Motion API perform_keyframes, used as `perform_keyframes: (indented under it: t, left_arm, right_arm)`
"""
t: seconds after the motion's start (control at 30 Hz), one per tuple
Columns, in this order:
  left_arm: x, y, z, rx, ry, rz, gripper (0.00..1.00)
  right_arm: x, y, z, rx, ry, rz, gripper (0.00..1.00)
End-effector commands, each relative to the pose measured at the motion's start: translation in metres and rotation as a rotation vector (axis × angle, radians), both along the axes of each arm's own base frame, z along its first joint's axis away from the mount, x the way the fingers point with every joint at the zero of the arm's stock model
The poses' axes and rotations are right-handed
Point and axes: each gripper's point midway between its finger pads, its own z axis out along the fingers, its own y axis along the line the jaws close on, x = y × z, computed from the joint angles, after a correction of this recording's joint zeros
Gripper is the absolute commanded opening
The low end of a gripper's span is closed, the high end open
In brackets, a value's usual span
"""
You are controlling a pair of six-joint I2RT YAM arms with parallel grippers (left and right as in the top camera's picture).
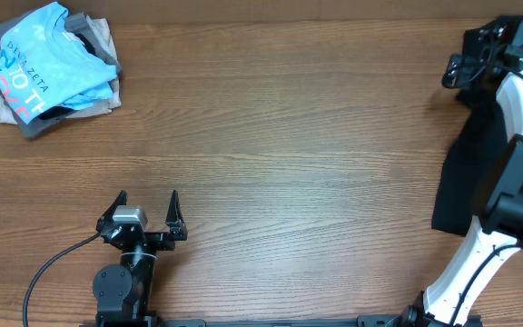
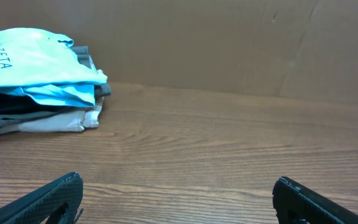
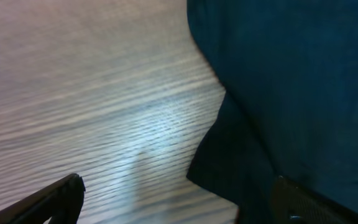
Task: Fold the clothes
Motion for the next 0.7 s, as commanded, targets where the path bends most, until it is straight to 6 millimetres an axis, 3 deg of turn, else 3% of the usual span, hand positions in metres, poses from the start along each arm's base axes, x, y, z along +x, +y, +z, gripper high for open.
perform_keyframes:
  t: [0.0,0.1,0.43,0.67]
  left_arm:
    - [0.0,-0.001,0.0,0.004,-0.004,-0.001,1.0]
    - [0.0,-0.001,0.0,0.004,-0.004,-0.001,1.0]
    - [0.0,-0.001,0.0,0.004,-0.003,-0.001,1.0]
    - [0.0,0.0,0.0,0.004,-0.004,-0.001,1.0]
  right_arm:
    - [0.007,-0.008,-0.014,-0.009,0.005,-0.059,0.92]
    - [0.007,-0.009,-0.029,0.007,0.02,-0.08,0.84]
    - [0.01,-0.011,-0.057,0.027,0.034,-0.105,0.84]
    - [0.01,-0.013,-0.06,0.029,0.032,-0.14,0.74]
